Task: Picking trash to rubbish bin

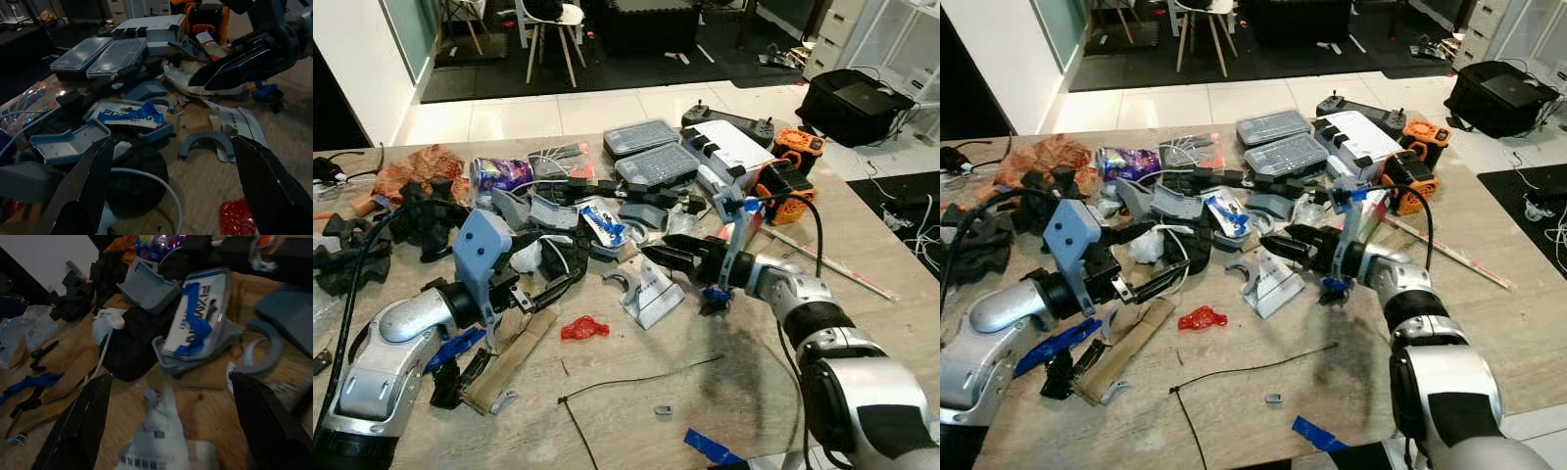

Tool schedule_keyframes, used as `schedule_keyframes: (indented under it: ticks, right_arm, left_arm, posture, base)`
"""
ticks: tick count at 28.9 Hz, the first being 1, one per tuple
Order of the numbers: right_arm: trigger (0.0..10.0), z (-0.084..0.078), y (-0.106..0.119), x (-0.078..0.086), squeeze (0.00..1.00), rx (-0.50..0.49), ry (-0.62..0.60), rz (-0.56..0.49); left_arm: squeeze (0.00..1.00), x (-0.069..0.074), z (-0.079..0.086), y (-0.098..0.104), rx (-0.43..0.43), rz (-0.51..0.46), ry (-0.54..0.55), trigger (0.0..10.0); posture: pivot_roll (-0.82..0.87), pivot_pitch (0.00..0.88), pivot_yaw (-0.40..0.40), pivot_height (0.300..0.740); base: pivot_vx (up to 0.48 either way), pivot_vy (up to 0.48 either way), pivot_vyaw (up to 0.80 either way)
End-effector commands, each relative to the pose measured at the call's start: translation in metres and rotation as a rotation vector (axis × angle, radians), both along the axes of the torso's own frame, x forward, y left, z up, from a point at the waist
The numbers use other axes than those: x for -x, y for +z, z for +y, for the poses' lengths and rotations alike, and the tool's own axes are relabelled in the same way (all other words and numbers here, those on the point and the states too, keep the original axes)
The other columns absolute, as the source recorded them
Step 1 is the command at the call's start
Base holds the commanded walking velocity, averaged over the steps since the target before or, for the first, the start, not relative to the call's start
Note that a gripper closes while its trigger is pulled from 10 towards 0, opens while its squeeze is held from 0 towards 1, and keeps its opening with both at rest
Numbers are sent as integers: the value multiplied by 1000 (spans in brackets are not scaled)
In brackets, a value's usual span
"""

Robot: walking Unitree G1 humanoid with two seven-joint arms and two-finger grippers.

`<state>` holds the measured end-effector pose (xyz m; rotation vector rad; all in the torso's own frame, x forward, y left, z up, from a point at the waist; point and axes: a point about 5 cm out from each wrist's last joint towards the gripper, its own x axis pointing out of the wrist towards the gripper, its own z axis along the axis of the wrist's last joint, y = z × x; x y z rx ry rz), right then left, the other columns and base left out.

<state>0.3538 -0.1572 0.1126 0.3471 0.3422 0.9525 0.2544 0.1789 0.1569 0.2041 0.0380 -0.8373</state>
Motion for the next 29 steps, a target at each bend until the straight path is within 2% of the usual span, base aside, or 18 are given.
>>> schedule_keyframes:
  ticks: [1,6,10,15,23,26,29]
  right_arm:
    - [10000,8,-3,0,0,21,16,27]
    - [10000,15,-9,1,0,63,32,43]
    - [10000,25,-15,5,0,115,111,54]
    - [10000,30,-10,4,0,102,148,50]
    - [10000,42,-12,3,0,103,131,71]
    - [10000,54,-12,3,0,90,159,120]
    - [10000,59,-10,4,0,80,180,132]
  left_arm:
    - [0,4,3,2,-36,6,-9,10000]
    - [0,4,4,3,-44,4,-6,10000]
    - [0,5,2,5,-42,0,-3,10000]
    - [0,4,0,4,-35,-2,0,10000]
    - [0,4,1,7,-29,-13,11,10000]
    - [0,5,5,9,-42,-17,22,10000]
    - [0,4,7,10,-45,-21,27,10000]
  posture:
    - [105,0,8,740]
    - [112,0,3,740]
    - [115,0,-6,740]
    - [94,0,-18,740]
    - [104,0,-27,740]
    - [115,0,-31,740]
    - [124,0,-35,740]
  base:
    - [0,0,0]
    - [0,0,0]
    - [0,0,0]
    - [0,0,0]
    - [0,0,0]
    - [0,0,0]
    - [0,0,0]
